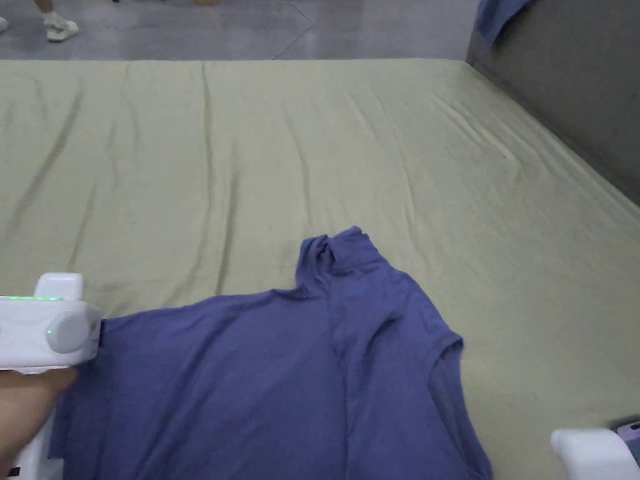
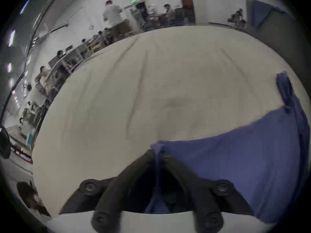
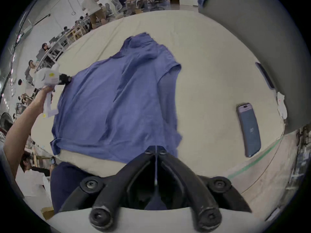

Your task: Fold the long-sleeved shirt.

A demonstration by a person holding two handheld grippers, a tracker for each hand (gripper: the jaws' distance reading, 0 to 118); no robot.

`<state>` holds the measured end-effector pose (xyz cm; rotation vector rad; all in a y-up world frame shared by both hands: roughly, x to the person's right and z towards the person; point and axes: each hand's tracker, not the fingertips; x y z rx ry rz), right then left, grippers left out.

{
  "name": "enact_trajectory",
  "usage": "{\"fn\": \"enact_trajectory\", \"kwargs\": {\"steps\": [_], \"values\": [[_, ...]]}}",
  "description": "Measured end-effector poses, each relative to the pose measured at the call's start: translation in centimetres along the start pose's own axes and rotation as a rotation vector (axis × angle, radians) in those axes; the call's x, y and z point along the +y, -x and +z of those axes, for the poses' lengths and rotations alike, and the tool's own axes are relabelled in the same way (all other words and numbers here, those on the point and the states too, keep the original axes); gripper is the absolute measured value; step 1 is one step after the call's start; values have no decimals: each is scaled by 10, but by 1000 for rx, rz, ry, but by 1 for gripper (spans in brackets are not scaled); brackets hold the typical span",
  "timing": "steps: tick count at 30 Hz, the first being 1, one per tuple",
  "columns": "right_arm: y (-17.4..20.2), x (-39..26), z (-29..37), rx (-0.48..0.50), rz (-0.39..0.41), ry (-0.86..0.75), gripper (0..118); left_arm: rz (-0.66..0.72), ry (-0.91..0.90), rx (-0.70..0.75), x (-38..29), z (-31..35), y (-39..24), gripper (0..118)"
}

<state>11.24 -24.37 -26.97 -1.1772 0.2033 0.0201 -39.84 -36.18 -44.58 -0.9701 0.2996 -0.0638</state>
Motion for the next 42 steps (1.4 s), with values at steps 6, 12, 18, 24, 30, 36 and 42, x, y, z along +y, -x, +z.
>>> {"fn": "enact_trajectory", "kwargs": {"steps": [6, 12, 18, 24, 30, 36, 42], "values": [[-2, 29, -42, -64, 10, 31, 115, 115, -44, -80, 0, 54, 1, 1], [5, 24, -94, 28, -21, 428, 72, 220, -98, -111, 17, 80, 36, 1], [25, 2, -70, 70, 27, 279, 2, 344, -114, -180, 19, 114, 70, 1], [19, -8, 17, 109, 31, -78, 2, 448, -234, -327, 3, 199, 79, 1], [3, 40, 106, 98, 57, -367, 2, 513, -341, -382, 30, 270, 89, 1], [-19, 150, 162, 48, 59, -569, 2, 650, -443, -421, 90, 316, 99, 1], [-28, 279, 203, 0, -9, -628, 2, 739, -455, -435, 169, 339, 120, 1]]}}
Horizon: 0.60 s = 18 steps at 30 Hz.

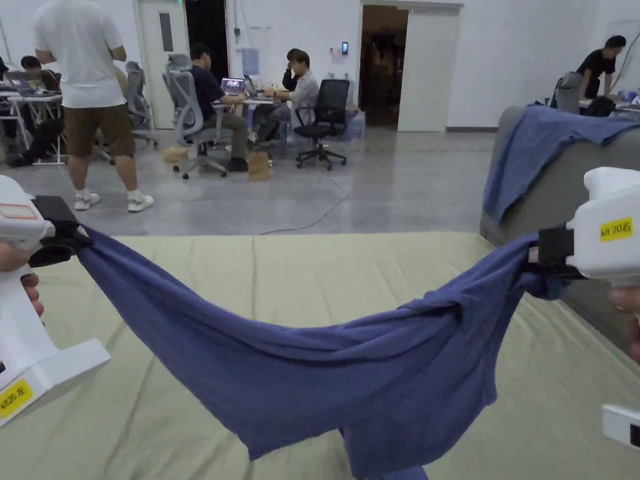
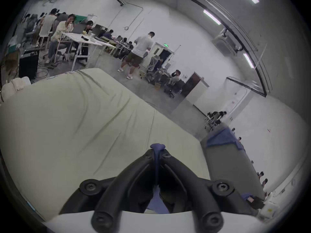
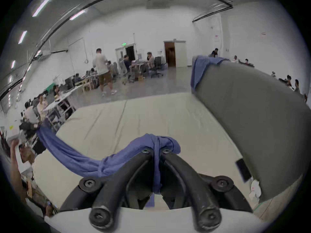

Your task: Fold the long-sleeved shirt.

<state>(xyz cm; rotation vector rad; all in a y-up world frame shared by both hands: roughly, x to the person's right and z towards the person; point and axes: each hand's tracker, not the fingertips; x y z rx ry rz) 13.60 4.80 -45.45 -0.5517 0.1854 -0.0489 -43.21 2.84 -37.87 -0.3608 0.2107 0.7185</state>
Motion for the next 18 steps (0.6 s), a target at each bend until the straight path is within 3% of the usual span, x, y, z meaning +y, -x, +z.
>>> {"fn": "enact_trajectory", "kwargs": {"steps": [9, 13, 18], "values": [[5, 161, -61, -133, -32, -104, 2, -186, -151, 181, 86, -41, -66, 1], [6, 203, -86, -160, -78, -132, 2, -299, -224, 225, 111, -56, -89, 1], [9, 222, -117, -168, -97, -151, 2, -306, -239, 261, 120, -87, -99, 1]]}}
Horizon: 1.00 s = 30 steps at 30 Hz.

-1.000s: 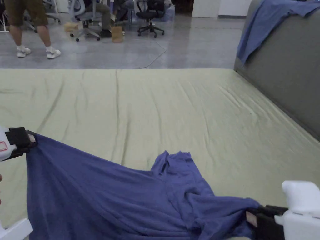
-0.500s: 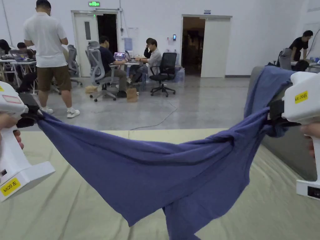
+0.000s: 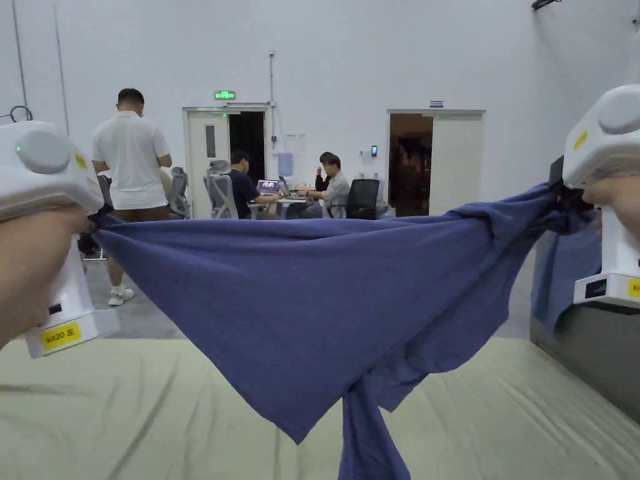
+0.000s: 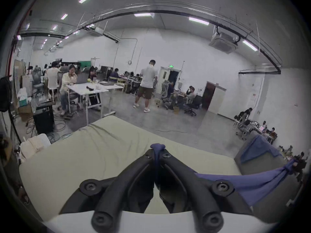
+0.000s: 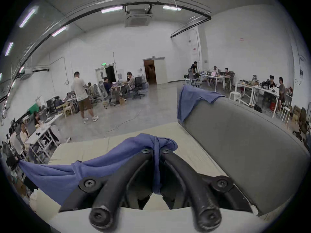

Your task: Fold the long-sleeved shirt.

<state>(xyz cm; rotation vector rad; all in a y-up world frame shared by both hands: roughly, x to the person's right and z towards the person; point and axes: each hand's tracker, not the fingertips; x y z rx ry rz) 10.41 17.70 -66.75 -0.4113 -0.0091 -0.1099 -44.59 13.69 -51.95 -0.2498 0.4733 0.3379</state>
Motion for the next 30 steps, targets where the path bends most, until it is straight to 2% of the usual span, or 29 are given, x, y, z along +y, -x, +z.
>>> {"fn": "enact_trajectory", "kwargs": {"steps": [5, 10, 12, 17, 19, 21, 22, 25, 30], "values": [[23, -52, -49, -58, 126, 74, 2, -193, 92, 36, -69, -44, -25, 1], [33, -151, -111, -58, 148, 253, 2, -196, 258, 28, -170, -93, -25, 1], [33, -201, -131, -74, 195, 328, 2, -240, 327, 48, -215, -106, -21, 1], [6, -314, -149, -75, 267, 482, 2, -275, 457, 62, -300, -108, 17, 1], [-13, -350, -134, -57, 287, 525, 2, -282, 485, 62, -318, -100, 44, 1], [-32, -384, -97, -14, 378, 512, 2, -300, 522, 63, -337, -85, 74, 1], [-43, -397, -80, 3, 391, 511, 2, -300, 542, 69, -344, -74, 90, 1], [-76, -429, -26, 57, 324, 540, 2, -283, 589, 61, -363, -34, 130, 1], [-104, -473, 73, 91, 322, 557, 2, -247, 655, 32, -391, 44, 175, 1]]}}
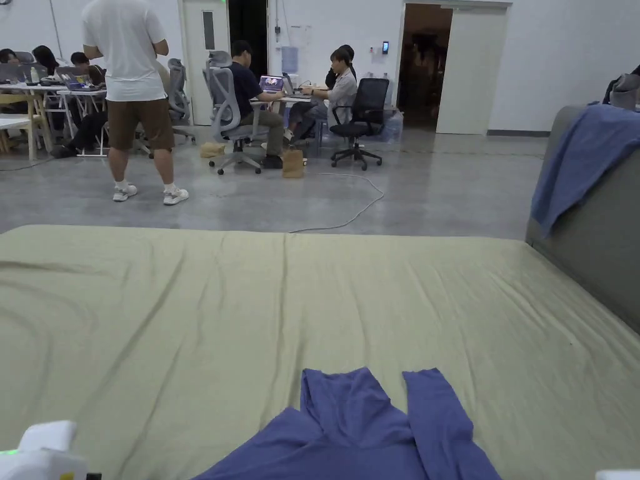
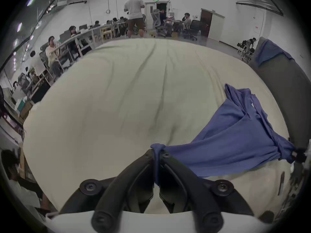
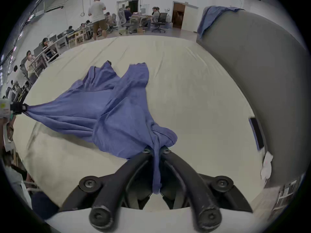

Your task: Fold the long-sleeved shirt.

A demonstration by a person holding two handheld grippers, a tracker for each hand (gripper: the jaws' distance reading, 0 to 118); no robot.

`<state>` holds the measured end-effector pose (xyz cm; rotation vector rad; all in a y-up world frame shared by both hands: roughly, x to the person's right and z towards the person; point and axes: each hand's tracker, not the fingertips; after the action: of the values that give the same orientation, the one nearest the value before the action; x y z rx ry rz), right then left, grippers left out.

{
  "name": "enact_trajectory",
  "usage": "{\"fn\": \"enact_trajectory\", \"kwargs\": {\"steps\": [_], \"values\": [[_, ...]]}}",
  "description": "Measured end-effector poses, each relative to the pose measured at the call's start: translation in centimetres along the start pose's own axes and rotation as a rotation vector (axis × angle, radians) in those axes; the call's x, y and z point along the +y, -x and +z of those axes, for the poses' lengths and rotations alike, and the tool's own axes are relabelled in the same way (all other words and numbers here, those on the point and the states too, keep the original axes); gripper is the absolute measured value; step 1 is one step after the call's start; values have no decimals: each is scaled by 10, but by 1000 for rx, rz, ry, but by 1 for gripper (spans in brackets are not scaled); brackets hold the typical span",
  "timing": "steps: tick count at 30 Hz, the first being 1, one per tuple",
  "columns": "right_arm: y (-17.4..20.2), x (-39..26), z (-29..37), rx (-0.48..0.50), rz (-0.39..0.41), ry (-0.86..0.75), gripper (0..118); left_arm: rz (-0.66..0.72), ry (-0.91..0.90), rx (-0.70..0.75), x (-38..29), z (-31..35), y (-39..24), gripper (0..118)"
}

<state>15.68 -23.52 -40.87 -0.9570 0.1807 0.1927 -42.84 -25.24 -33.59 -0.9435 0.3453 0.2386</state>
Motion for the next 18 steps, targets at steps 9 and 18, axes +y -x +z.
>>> {"fn": "enact_trajectory", "kwargs": {"steps": [9, 18], "values": [[13, -135, 33, 8, 71, 127, 2, -21, 100, -48, -115, 45, 27, 1], [3, -152, -7, 32, -53, 222, 30, 101, 164, -15, -158, -3, 48, 7]]}}
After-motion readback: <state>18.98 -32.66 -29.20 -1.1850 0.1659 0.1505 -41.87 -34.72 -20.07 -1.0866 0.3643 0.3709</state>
